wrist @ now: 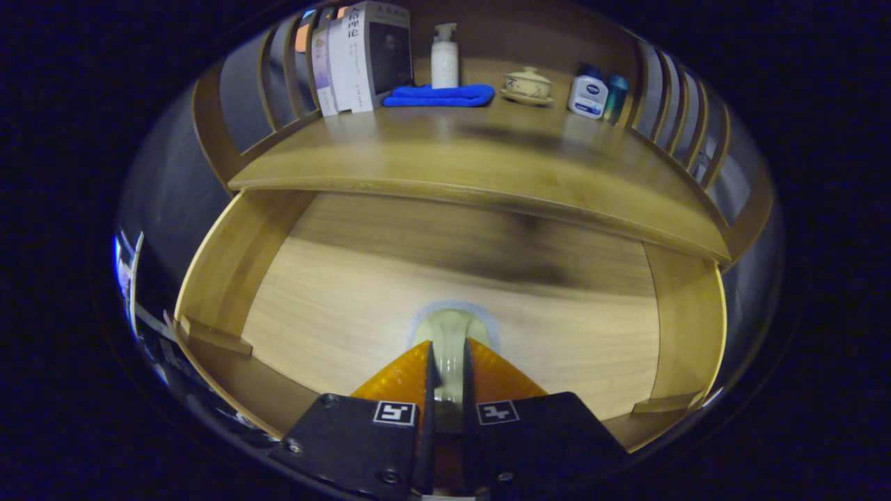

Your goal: Pull open the drawer, take out the items inside it, and place them on the countertop above the cabinet.

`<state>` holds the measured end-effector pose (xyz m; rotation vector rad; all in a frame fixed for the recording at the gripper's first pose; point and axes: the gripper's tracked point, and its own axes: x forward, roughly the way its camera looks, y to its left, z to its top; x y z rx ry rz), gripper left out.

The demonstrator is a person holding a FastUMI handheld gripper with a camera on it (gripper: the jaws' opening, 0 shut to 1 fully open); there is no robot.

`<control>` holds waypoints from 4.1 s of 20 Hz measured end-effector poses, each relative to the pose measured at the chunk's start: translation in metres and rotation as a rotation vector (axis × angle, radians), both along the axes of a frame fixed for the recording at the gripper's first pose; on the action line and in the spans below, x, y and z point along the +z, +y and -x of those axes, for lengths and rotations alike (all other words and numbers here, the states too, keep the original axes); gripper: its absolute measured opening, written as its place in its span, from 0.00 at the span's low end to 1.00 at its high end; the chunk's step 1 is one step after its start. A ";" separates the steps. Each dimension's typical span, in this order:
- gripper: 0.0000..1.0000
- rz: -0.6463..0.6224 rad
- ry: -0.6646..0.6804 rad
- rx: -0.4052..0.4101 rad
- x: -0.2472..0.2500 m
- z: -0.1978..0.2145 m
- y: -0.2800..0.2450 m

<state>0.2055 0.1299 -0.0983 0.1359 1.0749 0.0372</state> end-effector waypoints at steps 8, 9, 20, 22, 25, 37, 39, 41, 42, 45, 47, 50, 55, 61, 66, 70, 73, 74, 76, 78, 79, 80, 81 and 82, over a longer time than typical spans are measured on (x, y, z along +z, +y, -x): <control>0.18 0.043 -0.160 0.027 0.068 -0.001 -0.016; 0.18 0.044 -0.179 0.031 0.077 -0.001 -0.017; 0.18 0.014 -0.275 -0.093 0.143 -0.075 -0.043; 0.18 -0.004 -0.266 -0.119 0.138 -0.098 -0.046; 0.18 -0.046 -0.242 -0.166 0.126 -0.126 -0.050; 0.18 -0.152 -0.337 -0.260 0.106 -0.165 -0.051; 0.22 -0.157 -0.340 -0.241 0.104 -0.167 -0.050; 0.34 -0.172 -0.362 -0.196 0.106 -0.167 -0.041; 0.48 -0.147 -0.369 -0.188 0.110 -0.172 -0.042; 0.84 -0.052 -0.406 -0.166 0.108 -0.167 -0.044; 0.83 -0.023 -0.458 -0.164 0.115 -0.170 -0.043; 0.83 0.008 -0.532 -0.152 0.130 -0.169 -0.042; 0.83 -0.019 -0.651 -0.151 0.136 -0.117 -0.037; 0.99 0.010 -0.774 -0.167 0.144 -0.027 -0.042; 0.99 0.034 -0.860 -0.161 0.131 0.056 -0.015; 0.99 0.042 -0.834 -0.139 0.088 0.105 0.014; 0.99 0.102 -0.830 -0.124 0.060 0.121 0.024; 0.99 0.118 -0.821 -0.132 0.050 0.123 0.024; 0.99 0.113 -0.797 -0.166 0.034 0.125 0.026; 0.99 0.086 -0.782 -0.206 0.022 0.124 0.024; 0.99 0.084 -0.773 -0.227 0.018 0.123 0.019; 0.99 0.085 -0.765 -0.246 0.014 0.122 0.014; 0.99 0.089 -0.766 -0.268 0.013 0.120 0.010; 0.99 0.095 -0.763 -0.286 0.009 0.117 0.006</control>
